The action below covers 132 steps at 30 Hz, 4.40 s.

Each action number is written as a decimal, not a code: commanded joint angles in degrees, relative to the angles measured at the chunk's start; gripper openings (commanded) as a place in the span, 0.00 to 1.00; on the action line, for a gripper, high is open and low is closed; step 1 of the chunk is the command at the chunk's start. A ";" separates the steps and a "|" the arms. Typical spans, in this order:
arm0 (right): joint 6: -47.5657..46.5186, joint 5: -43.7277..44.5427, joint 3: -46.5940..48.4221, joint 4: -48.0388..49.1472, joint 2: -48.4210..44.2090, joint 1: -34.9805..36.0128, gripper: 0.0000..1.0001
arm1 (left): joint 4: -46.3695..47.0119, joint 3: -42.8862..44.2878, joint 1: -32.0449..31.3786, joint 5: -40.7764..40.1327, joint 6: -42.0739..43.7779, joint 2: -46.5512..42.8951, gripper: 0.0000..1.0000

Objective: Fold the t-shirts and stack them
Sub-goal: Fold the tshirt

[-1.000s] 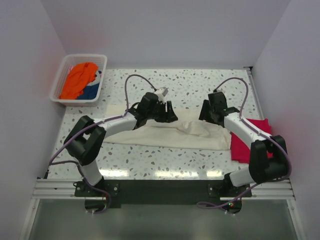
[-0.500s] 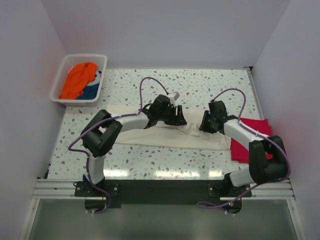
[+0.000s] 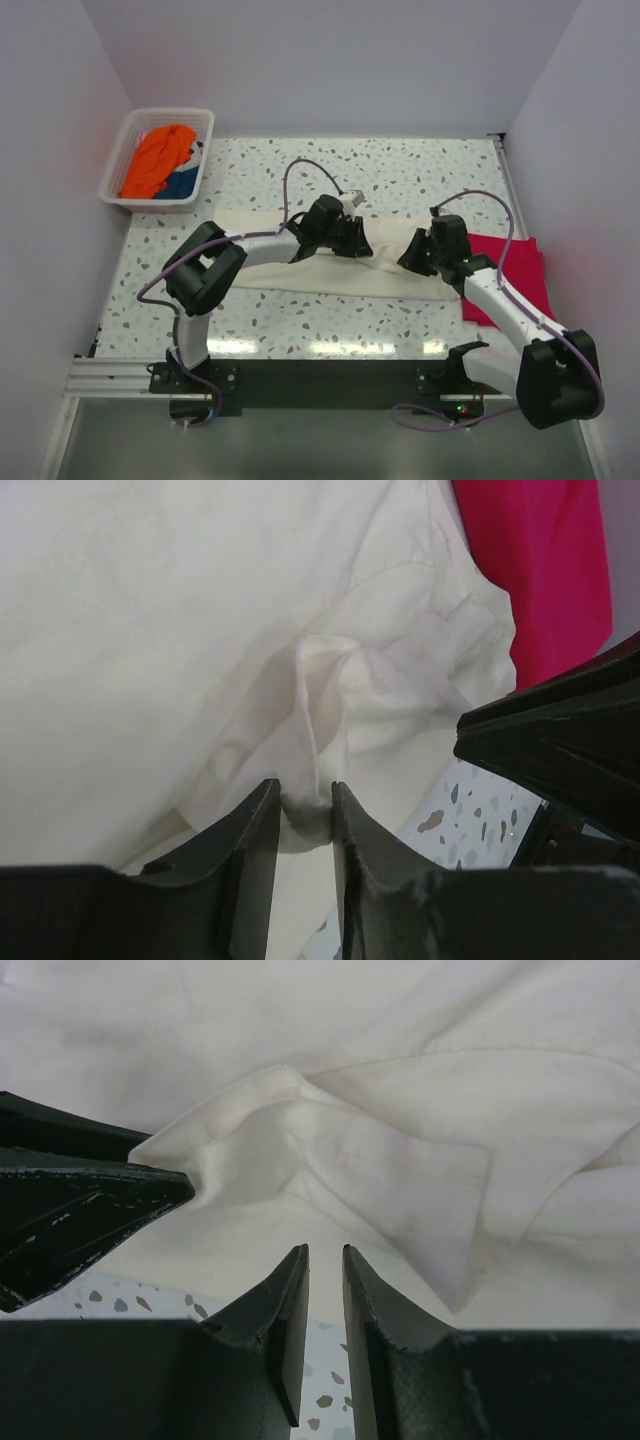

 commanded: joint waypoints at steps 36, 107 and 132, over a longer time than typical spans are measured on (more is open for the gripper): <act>-0.26 8.24 6.40 4.07 10.57 0.00 0.57 | -10.15 -3.56 -0.57 -4.55 7.31 -3.09 0.00; -3.59 4.66 3.40 1.34 7.38 -1.23 0.59 | -10.06 -0.49 -0.57 -4.90 6.43 -0.01 0.00; -2.10 -2.57 -0.36 3.20 3.20 -1.23 0.11 | -10.15 -0.14 -0.49 -5.34 6.52 -0.01 0.00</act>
